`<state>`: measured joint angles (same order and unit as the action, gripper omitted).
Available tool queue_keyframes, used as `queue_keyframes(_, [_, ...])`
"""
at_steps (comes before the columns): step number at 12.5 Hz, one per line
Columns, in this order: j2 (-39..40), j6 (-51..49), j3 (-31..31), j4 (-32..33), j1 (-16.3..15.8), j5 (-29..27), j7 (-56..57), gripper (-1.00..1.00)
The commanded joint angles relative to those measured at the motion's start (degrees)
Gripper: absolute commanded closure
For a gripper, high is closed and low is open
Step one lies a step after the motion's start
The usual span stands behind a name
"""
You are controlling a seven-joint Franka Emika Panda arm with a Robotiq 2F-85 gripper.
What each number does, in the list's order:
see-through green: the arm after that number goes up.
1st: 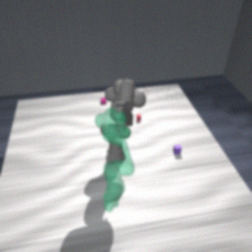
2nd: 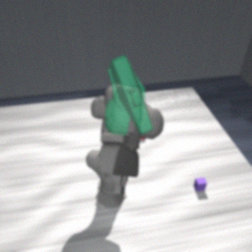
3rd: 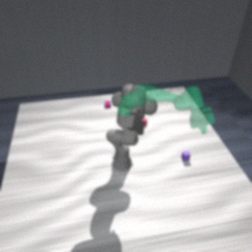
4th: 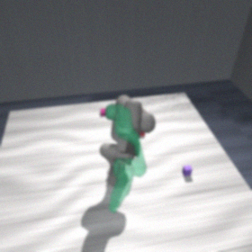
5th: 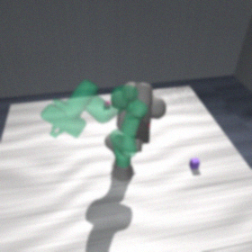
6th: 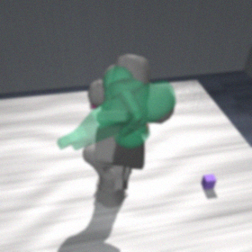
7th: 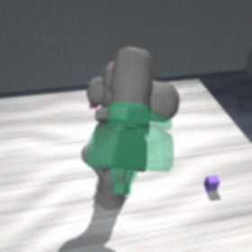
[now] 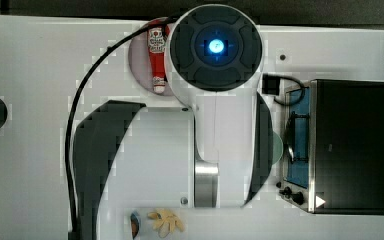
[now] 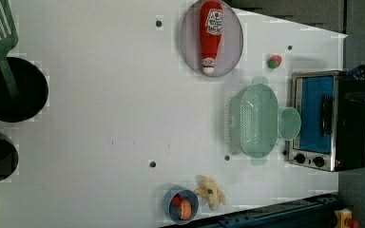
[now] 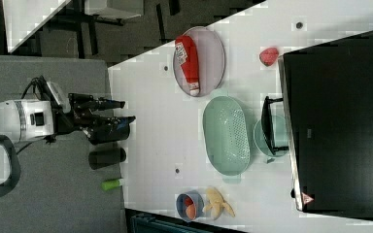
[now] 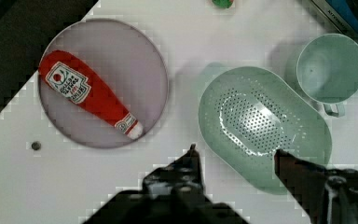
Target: Drag strainer right to left.
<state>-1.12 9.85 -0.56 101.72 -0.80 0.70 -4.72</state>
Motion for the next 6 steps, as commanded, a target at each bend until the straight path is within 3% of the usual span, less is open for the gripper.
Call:
queue_keyframes(1, [-17.0, -11.0, -1.3, 4.0, 1.9, -0.1, -8.5, -0.6])
queue_keyframes(3, [-17.0, -11.0, -1.3, 4.9, 1.9, -0.1, -8.6, -1.0])
queue_keyframes(6, [-16.4, -9.8, -1.2, 10.0, 1.9, -0.1, -9.7, -1.0])
